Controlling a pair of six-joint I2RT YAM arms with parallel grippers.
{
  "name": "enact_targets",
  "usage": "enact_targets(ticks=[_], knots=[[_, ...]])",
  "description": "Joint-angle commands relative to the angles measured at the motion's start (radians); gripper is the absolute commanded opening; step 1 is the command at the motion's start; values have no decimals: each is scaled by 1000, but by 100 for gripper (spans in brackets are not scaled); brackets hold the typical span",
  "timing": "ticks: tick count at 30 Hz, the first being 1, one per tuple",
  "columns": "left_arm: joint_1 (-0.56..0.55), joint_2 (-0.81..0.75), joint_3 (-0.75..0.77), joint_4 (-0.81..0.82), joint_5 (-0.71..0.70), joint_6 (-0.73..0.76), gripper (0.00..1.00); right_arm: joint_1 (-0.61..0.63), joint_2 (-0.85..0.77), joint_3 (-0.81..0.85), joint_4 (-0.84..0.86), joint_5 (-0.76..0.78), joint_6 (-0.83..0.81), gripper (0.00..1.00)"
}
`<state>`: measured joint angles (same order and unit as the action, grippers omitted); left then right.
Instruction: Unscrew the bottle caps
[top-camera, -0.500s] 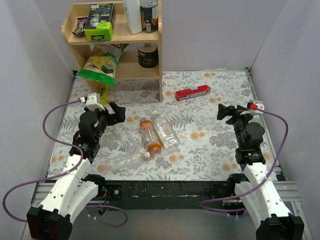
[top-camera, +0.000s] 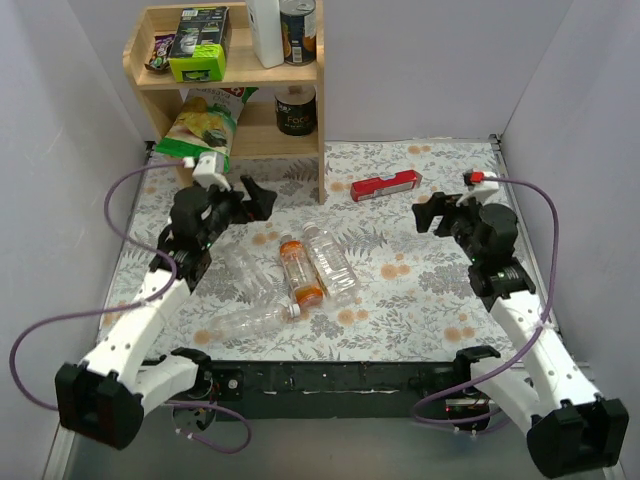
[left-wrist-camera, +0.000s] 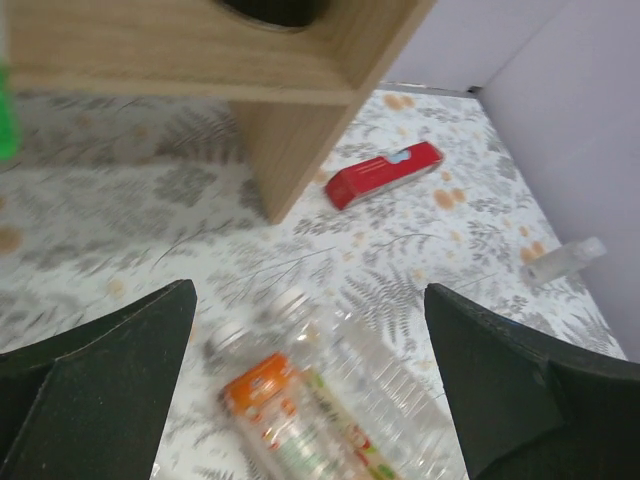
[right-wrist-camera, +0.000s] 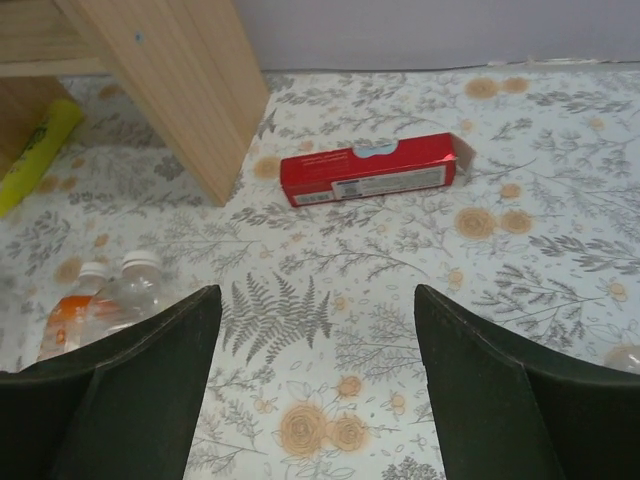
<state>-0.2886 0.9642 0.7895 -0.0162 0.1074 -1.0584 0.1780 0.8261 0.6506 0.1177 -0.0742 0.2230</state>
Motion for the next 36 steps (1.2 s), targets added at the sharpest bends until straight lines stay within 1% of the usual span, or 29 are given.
enact_targets(ticks=[1,3,4,5,6,7,8,10,13,15,18,22,24,27,30,32,36], knots=[[-119,222,200,-7,66,70,98,246,172,216,-240,135,-73,85],[-118,269,214,10,101,52,98,306,253,308,-329,129,-56,85],[-118,286,200,10,112,49,98,357,331,334,-354,128,-48,84],[-118,286,154,45,126,40,98,382,370,359,-380,143,-44,84],[-118,281,137,51,127,28,98,441,407,406,-413,157,-47,83],[-118,265,117,53,139,17,98,471,479,428,-437,183,-50,83],[-118,252,100,61,162,3,98,503,516,455,-455,230,-53,83],[-118,237,68,85,172,-20,98,573,614,527,-501,257,-57,84],[-116,235,96,50,134,-37,98,638,712,599,-524,266,-42,84],[-115,237,100,23,57,-44,98,676,752,622,-521,281,-33,85],[-110,237,102,22,11,-41,98,699,829,672,-538,318,-17,86],[-89,240,102,22,-2,-43,98,703,925,738,-607,350,-4,88],[-80,245,108,-7,0,-51,98,703,941,732,-583,341,1,88],[-55,240,108,-5,15,-66,98,703,972,722,-529,323,1,88],[-52,234,100,-2,-11,-63,98,703,1010,774,-552,318,4,89],[-52,237,109,-5,11,-64,98,703,1033,790,-553,320,3,89],[-52,237,99,1,17,-69,98,701,1097,830,-619,355,19,89]])
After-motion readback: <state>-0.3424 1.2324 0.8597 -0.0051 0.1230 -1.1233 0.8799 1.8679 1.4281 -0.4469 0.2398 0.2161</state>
